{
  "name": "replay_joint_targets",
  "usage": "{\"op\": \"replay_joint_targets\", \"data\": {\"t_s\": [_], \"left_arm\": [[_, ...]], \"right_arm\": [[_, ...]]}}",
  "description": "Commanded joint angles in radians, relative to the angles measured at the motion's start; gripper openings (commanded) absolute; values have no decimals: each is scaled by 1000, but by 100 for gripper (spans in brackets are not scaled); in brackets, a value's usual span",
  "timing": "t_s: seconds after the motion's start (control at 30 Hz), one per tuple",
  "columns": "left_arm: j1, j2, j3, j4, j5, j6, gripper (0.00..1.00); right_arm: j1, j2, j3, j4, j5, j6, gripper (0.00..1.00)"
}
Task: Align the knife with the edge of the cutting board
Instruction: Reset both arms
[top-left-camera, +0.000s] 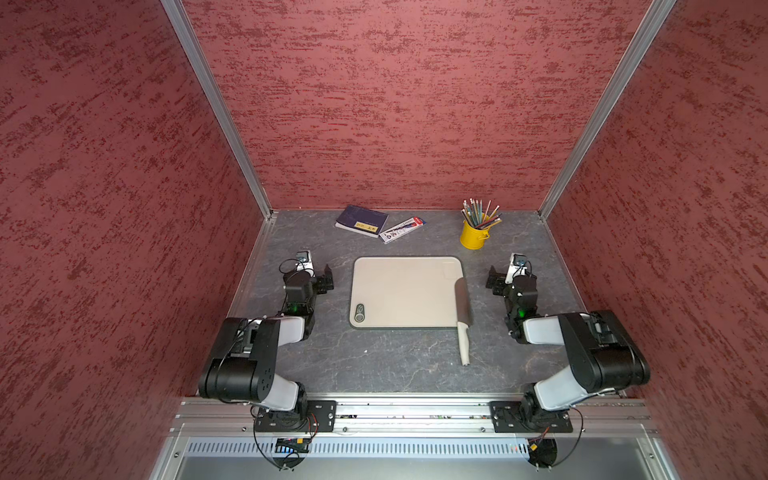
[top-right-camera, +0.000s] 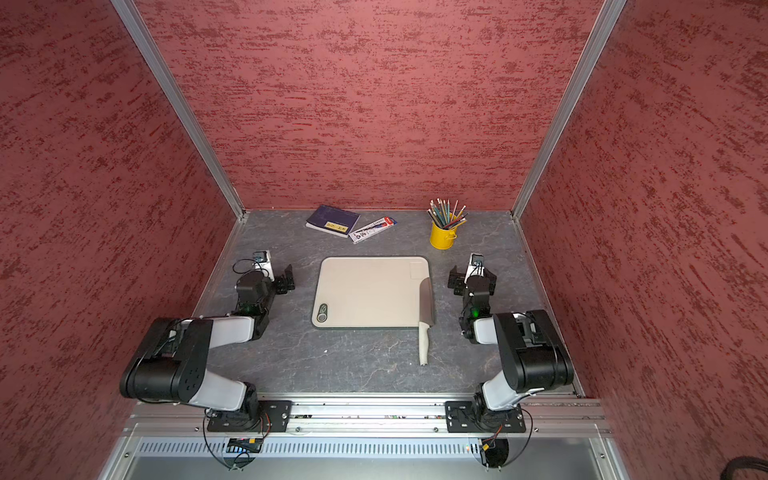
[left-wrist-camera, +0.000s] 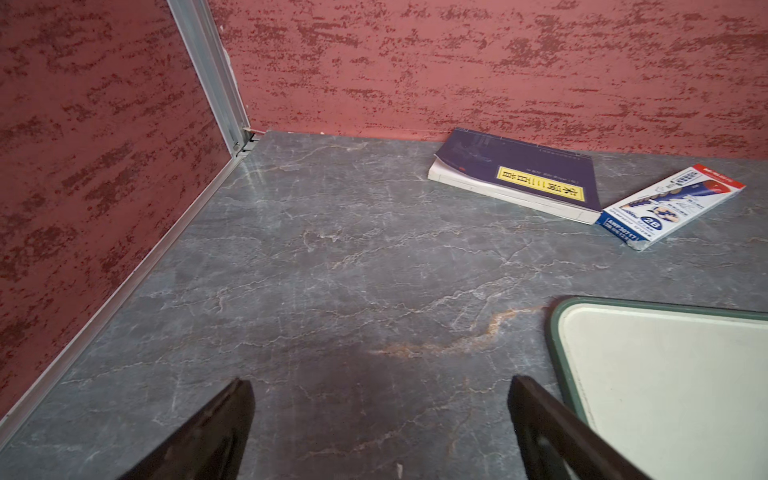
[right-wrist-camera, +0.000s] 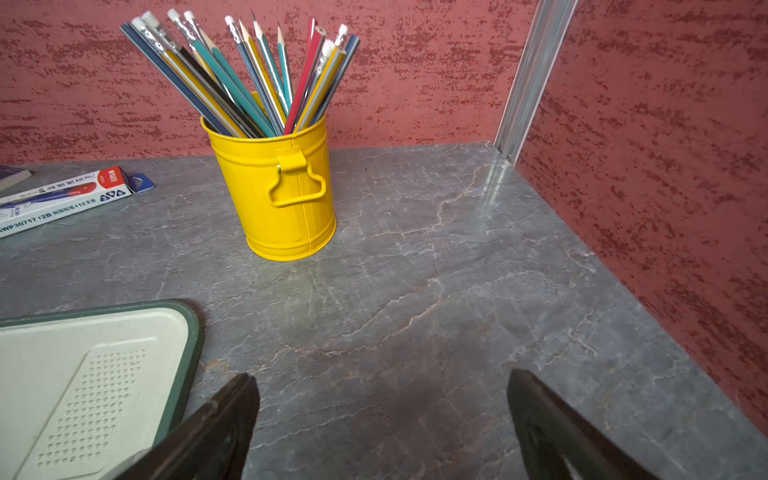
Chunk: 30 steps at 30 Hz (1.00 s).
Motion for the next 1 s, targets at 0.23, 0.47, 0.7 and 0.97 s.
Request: {"op": "replay_joint_targets", "data": {"t_s": [0.23,0.47,0.7,0.97], "left_arm": [[44,45,-22,137,149,-8,100],[42,39,-21,119,145,-10,100],[42,39,-21,122,145,-10,100],[43,40,-21,122,146,-10,100]], "right_arm": [[-18,-2,-2,35,-43,8,98],[-17,-8,-12,49,-46,7,98],[-19,-6,-11,49,-46,7,98],[-18,-6,-9,47,-45,6,99]]}}
